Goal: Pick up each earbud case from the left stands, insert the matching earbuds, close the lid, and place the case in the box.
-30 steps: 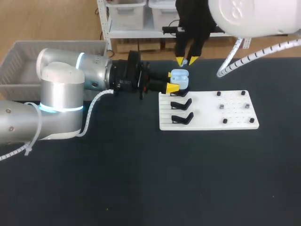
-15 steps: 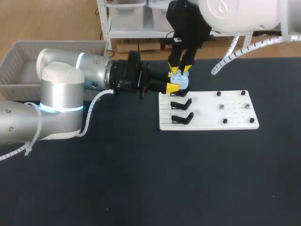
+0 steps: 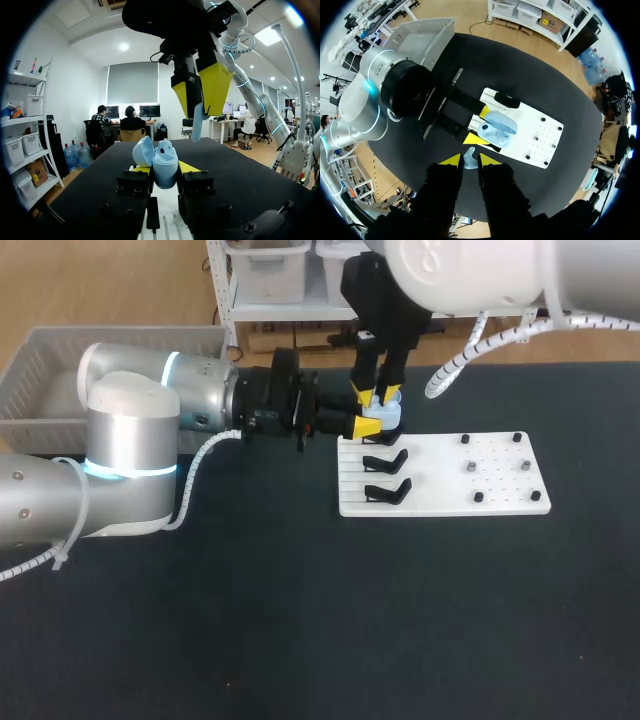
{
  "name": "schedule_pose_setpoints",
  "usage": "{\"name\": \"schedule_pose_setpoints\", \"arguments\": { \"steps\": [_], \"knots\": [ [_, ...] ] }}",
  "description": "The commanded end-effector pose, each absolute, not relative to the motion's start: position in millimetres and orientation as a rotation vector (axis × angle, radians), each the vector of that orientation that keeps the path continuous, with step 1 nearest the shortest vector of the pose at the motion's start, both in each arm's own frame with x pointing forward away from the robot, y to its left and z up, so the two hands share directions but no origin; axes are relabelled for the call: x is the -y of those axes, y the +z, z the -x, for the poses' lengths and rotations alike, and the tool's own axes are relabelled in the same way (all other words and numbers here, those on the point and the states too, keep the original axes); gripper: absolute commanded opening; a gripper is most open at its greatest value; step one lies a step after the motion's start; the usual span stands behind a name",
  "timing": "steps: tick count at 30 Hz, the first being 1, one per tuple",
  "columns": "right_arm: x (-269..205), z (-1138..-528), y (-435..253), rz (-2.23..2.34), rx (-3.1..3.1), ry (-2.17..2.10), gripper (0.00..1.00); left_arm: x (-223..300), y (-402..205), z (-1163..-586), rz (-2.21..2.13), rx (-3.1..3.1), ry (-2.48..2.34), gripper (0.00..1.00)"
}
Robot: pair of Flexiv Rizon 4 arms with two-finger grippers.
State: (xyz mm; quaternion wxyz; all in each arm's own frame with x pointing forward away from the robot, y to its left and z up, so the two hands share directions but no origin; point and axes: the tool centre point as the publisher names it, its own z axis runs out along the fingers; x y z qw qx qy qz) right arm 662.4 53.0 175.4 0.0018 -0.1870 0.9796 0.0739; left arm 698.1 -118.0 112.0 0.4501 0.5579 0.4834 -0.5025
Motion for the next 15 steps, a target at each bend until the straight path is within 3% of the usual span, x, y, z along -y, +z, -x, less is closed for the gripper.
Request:
{"name": "schedule_pose_setpoints", "arguments": {
  "steps": [1,15],
  "knots": [
    [-52.3,-667.4,173.8,0.586,-3.077,0.229,0.0,118.1,111.3,-696.7,-1.375,-1.194,-1.237,0.0],
    [-53.0,-674.9,168.5,0.576,-3.087,0.214,0.0,118.1,111.3,-696.7,-1.375,-1.194,-1.237,0.0]
  ]
}}
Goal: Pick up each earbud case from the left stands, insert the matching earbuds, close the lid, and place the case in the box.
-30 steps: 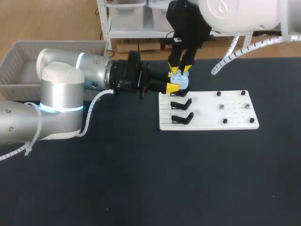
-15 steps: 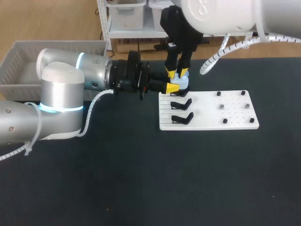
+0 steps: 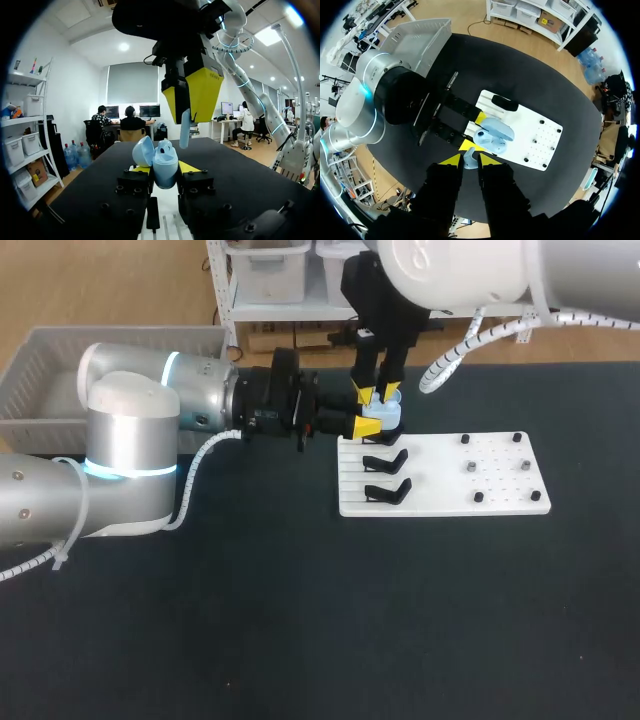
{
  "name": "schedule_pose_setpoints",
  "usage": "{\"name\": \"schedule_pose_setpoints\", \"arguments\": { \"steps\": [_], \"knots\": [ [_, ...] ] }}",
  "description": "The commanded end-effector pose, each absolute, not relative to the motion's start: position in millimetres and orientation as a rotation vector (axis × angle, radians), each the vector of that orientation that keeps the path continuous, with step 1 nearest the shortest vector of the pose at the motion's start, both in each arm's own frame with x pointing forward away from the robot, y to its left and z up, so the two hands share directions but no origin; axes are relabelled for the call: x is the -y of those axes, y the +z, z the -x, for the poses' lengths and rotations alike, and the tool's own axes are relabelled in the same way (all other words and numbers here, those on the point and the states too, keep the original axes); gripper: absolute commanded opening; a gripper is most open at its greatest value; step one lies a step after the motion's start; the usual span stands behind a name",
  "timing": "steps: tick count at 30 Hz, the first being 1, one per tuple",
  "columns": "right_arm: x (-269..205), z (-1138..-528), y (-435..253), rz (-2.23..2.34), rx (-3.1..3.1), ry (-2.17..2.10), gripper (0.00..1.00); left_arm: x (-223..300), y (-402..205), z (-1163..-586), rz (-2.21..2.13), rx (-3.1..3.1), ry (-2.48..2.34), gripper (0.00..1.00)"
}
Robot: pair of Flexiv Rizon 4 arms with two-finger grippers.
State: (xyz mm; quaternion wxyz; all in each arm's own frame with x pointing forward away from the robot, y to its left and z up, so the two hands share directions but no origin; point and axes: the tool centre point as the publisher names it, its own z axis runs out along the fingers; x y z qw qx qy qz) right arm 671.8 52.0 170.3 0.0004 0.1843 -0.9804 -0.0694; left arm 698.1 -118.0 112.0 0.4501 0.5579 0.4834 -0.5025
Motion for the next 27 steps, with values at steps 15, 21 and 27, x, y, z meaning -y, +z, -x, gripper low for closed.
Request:
{"name": "schedule_pose_setpoints", "arguments": {
  "steps": [15,21,27],
  "knots": [
    [-50.6,-680.7,163.9,-0.549,3.081,-0.203,0.0,118.1,111.3,-696.7,-1.375,-1.194,-1.237,0.0],
    [-50.2,-683.6,161.9,-0.541,3.083,-0.193,0.0,118.1,111.3,-696.7,-1.375,-1.194,-1.237,0.0],
    [-49.5,-685.5,160.0,-0.532,3.081,-0.188,0.0,118.1,111.3,-696.7,-1.375,-1.194,-1.237,0.0]
  ]
}}
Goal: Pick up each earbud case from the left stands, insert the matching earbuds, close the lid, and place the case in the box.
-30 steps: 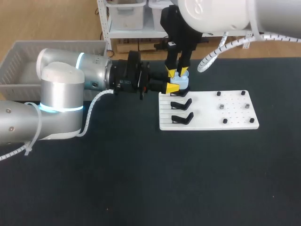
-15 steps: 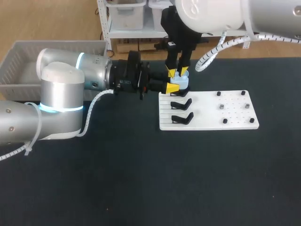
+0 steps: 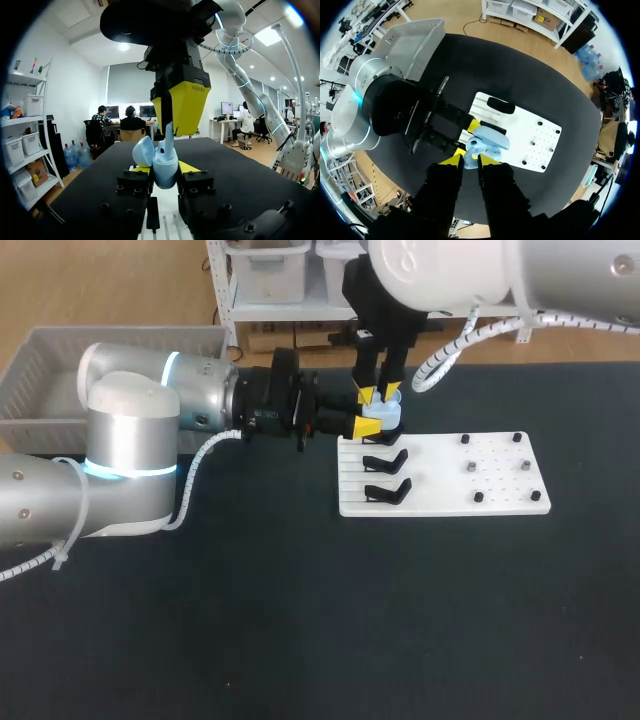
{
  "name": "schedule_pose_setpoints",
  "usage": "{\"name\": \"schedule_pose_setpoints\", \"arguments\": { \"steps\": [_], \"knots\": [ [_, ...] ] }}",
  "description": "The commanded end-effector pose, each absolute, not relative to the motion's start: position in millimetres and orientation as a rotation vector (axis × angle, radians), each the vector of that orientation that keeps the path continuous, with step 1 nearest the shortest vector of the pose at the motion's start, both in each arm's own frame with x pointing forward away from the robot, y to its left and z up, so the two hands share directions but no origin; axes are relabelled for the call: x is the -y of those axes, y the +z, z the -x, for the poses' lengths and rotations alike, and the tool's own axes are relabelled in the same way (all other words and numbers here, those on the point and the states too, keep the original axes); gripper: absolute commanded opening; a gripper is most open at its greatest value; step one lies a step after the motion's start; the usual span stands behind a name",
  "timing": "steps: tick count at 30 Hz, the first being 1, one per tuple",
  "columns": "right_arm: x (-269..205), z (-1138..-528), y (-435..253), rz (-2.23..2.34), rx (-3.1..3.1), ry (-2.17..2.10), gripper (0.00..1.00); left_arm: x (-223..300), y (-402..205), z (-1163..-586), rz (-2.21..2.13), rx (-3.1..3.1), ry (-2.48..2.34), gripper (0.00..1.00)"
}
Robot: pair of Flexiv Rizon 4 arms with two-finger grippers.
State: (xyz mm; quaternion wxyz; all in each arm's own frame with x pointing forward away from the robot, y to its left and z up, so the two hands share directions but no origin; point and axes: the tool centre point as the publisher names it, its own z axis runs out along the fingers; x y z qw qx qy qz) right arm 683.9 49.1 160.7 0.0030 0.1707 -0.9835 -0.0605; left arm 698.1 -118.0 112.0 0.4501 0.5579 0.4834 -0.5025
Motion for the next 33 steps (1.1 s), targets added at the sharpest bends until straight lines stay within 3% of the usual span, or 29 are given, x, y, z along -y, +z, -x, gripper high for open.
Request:
{"name": "schedule_pose_setpoints", "arguments": {
  "steps": [1,31,33],
  "knots": [
    [-49.7,-685.6,159.7,-0.532,3.08,-0.188,0.0,118.1,111.3,-696.7,-1.375,-1.194,-1.237,0.0],
    [-51.4,-690.3,148.8,-0.527,3.055,-0.161,0.0,118.1,111.3,-696.7,-1.375,-1.194,-1.237,0.0],
    [-51.5,-690.2,148.7,-0.523,3.049,-0.17,0.25,118.1,111.3,-696.7,-1.375,-1.194,-1.237,0.0]
  ]
}}
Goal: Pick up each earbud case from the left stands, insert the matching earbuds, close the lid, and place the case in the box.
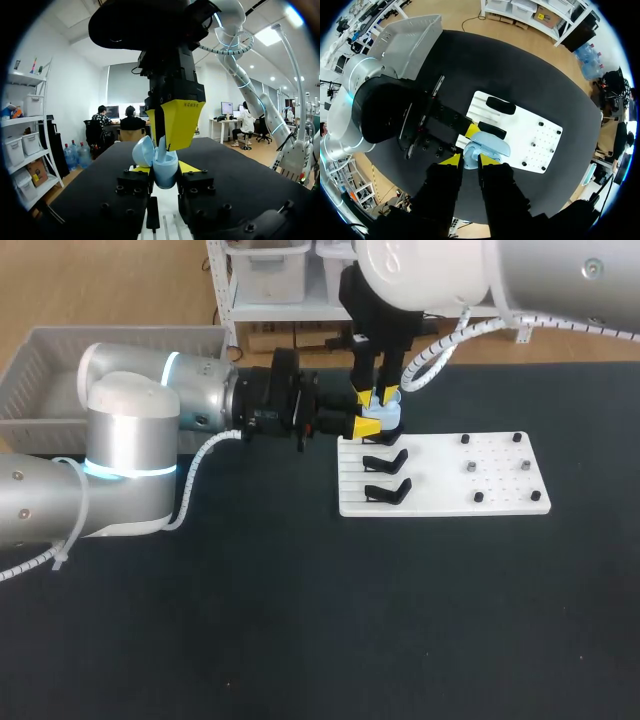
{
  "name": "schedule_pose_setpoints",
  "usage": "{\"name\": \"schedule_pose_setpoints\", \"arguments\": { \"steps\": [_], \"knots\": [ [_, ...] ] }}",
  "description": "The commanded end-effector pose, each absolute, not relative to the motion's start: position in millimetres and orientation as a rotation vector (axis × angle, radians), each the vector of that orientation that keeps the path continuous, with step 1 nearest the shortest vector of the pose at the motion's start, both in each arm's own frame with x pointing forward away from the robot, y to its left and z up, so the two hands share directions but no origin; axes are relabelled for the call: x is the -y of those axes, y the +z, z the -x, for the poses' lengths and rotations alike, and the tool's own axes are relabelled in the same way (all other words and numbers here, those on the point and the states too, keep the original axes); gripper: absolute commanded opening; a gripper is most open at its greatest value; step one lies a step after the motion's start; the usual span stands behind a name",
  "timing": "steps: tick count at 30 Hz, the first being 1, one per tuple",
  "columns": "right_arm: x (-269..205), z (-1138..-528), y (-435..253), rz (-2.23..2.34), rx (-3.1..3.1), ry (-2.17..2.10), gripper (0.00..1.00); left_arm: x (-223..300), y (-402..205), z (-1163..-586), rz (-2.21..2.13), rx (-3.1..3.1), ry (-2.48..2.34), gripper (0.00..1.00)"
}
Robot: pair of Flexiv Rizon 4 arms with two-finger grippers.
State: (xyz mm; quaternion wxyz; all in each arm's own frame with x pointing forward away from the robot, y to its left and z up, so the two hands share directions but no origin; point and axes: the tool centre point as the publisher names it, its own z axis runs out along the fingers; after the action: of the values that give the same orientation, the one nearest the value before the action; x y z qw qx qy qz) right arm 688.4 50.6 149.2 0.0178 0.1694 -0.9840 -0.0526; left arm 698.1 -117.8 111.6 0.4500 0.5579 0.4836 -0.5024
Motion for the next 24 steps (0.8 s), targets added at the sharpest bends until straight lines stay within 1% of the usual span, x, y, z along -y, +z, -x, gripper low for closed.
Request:
{"name": "schedule_pose_setpoints", "arguments": {
  "steps": [1,2,3,4,5,18,21,24],
  "knots": [
    [-50.8,-690.3,149.3,-0.523,3.048,-0.173,0.45,118.1,111.3,-696.7,-1.375,-1.194,-1.237,0.0],
    [-50.3,-689.9,150.1,-0.524,3.047,-0.175,0.67,118.1,111.3,-696.7,-1.375,-1.194,-1.237,0.0],
    [-50.0,-689.6,150.7,-0.524,3.047,-0.176,0.77,118.1,111.3,-696.7,-1.375,-1.194,-1.237,0.0],
    [-49.1,-689.0,151.9,-0.524,3.047,-0.18,0.93,118.1,111.3,-696.7,-1.375,-1.194,-1.237,0.0],
    [-48.5,-688.6,152.7,-0.523,3.047,-0.182,1.0,118.1,111.3,-696.7,-1.375,-1.194,-1.237,0.0],
    [-43.2,-676.7,182.7,-0.547,3.102,-0.237,1.0,118.1,111.3,-696.7,-1.375,-1.194,-1.237,0.0],
    [-35.8,-680.6,190.5,-0.461,3.152,-0.225,1.0,118.1,111.3,-696.7,-1.375,-1.194,-1.237,0.0],
    [-25.5,-692.6,190.0,-0.265,3.207,-0.14,1.0,118.1,111.3,-696.7,-1.375,-1.194,-1.237,0.0]
  ]
}}
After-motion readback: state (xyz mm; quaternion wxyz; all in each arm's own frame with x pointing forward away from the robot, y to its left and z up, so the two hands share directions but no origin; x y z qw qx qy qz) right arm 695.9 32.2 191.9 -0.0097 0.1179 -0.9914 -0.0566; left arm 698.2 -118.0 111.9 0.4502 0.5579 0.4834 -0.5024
